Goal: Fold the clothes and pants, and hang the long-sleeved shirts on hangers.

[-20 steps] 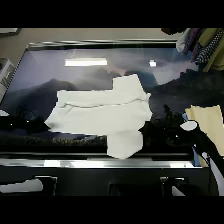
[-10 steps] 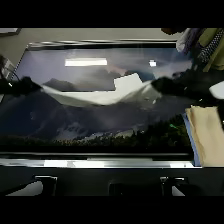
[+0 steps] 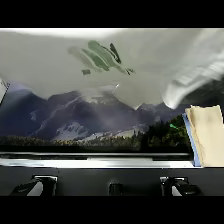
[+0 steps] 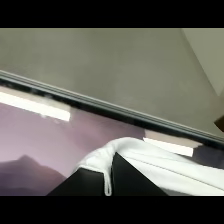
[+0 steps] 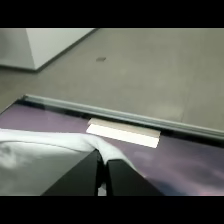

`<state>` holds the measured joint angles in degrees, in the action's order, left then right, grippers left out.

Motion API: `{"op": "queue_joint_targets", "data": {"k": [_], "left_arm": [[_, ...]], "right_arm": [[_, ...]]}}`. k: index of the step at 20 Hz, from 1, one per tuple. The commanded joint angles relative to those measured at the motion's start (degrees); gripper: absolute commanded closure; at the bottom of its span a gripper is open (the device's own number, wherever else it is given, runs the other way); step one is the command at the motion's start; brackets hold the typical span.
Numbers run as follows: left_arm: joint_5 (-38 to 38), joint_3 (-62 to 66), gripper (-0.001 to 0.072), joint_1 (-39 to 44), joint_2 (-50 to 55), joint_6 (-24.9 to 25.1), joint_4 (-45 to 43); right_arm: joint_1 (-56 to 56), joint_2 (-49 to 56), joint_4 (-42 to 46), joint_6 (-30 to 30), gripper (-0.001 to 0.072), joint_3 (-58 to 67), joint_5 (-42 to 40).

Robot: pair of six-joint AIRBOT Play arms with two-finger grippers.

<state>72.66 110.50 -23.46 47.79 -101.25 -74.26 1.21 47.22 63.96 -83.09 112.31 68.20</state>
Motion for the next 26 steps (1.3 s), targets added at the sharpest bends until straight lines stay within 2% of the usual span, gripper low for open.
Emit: {"op": "queue_joint_targets", "data": {"k": [1,4,6,9,13,16,23,26], "left_arm": [[2.91,1.44,0.0695,0.09,-7.02,-3.78,-11.76],[3.23,1.29,0.0695,0.09,-5.92,-3.23,-12.33],[3.23,-0.04,0.0695,0.09,-3.39,-0.83,-10.1],[3.17,-5.38,0.0694,0.09,3.32,3.8,-4.7],[-2.08,-16.33,0.0693,0.55,15.87,7.91,-1.6],[-10.21,-22.64,0.0693,1.88,27.12,8.5,-1.6],[-31.17,-23.06,0.0694,6.29,49.4,8.44,-1.57],[-33.03,-23.02,0.0693,7.04,53.33,8.26,-1.57]], "right_arm": [[-0.04,-6.36,6.82,-8.07,0.0685,2.78,0.55],[-0.04,-5.44,6.73,-10.34,0.0684,2.78,1.09],[-0.04,-1.79,6.08,-13.51,0.0684,2.78,2.54],[-0.04,8.24,4.57,-17.75,0.0684,2.51,7.69],[-0.04,25.38,2.08,-17.44,0.0684,-2.54,8.15],[-0.07,37.46,1.64,-17.22,0.0684,-6.03,4.11],[-2.45,57.99,2.75,-17.25,0.0684,-7.23,-12.37],[-3.72,60.46,9.01,-20.22,0.0684,-7.21,-16.24]]}}
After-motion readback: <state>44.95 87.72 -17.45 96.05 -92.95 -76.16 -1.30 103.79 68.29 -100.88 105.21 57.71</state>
